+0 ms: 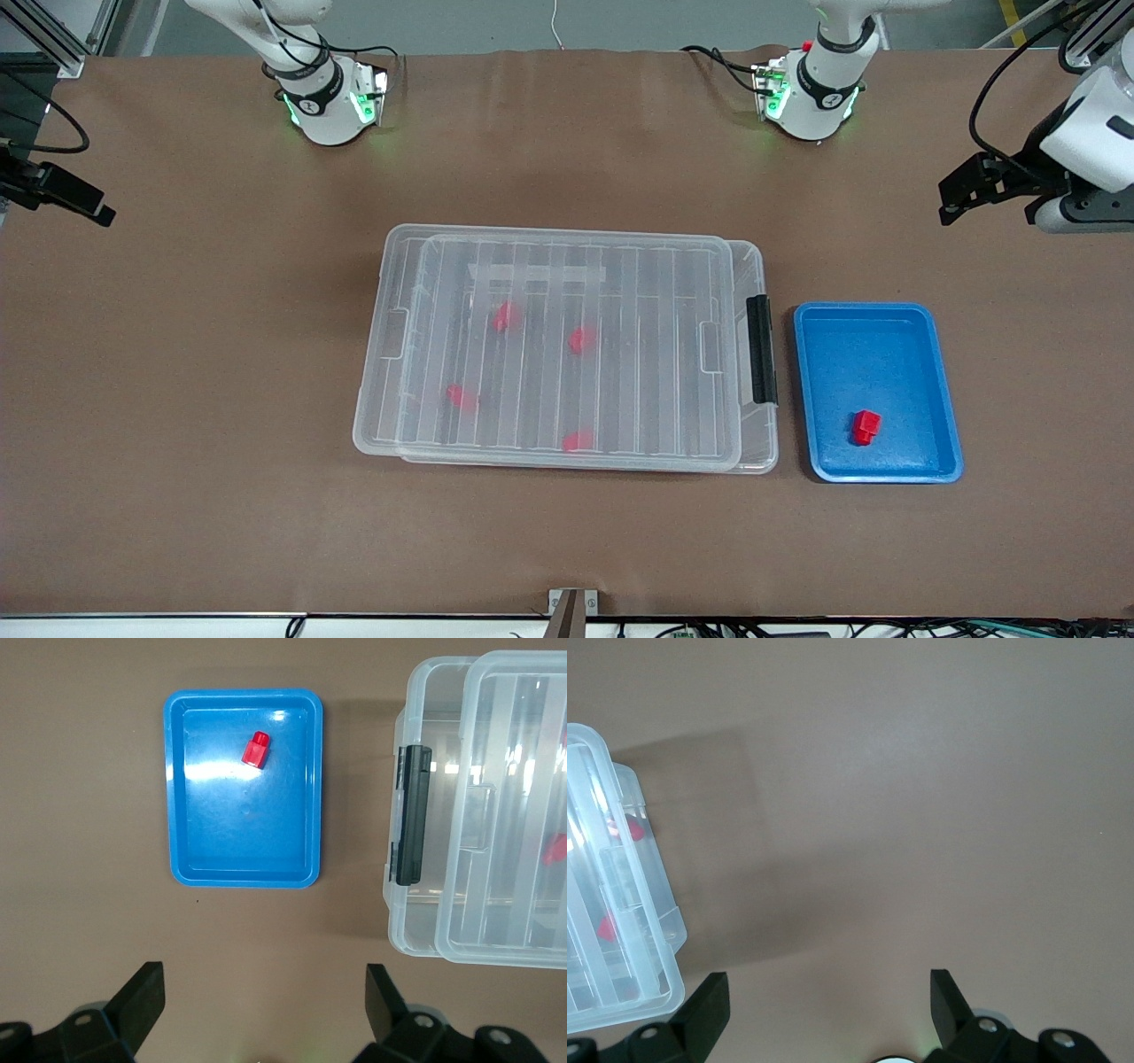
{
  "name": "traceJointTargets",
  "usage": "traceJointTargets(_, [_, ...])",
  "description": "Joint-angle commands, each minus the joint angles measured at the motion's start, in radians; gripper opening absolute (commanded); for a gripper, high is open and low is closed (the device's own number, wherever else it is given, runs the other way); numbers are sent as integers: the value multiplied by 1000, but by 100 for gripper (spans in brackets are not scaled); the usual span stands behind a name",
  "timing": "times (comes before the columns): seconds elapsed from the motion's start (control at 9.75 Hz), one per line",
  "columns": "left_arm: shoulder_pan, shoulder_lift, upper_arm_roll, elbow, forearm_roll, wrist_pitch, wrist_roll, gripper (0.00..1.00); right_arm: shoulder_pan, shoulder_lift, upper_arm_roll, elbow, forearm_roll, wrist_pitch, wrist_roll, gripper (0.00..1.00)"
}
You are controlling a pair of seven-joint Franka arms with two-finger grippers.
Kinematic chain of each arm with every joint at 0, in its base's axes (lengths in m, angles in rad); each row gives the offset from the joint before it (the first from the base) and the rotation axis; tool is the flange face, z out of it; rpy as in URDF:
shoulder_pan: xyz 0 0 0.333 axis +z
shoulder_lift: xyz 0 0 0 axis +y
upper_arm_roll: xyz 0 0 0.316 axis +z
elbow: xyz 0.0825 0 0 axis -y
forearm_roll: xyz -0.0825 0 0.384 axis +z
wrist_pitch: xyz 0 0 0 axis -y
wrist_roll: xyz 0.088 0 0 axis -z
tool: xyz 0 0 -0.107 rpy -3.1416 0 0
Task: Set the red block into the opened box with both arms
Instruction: 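Move the left gripper toward the blue tray while the right gripper approaches the box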
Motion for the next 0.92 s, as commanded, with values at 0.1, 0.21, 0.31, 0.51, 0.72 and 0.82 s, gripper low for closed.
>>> traceJointTargets(0.1, [9, 16, -9, 3, -4, -11, 9, 100, 11, -21, -12, -17, 6, 2, -6, 100])
traceJointTargets(0.21, [4, 19, -9, 22, 7, -11, 9, 100, 11, -21, -12, -17, 6, 2, -6, 100])
traceJointTargets(0.31, [12, 36, -9, 23, 17, -7, 14, 100, 15, -18, -12, -17, 6, 3, -8, 100])
traceJointTargets(0.51, [38, 109, -1, 10, 17, 62, 41, 100, 84, 29, -4, 18, 4, 0, -5, 100])
traceJointTargets(0.72, [63, 198, -1, -62, 16, 209, 68, 100, 173, 113, -3, 32, 10, 29, 7, 100])
traceJointTargets(0.82, [64, 261, 0, -78, 17, 278, 81, 100, 215, 164, -1, 26, 17, 71, 12, 100])
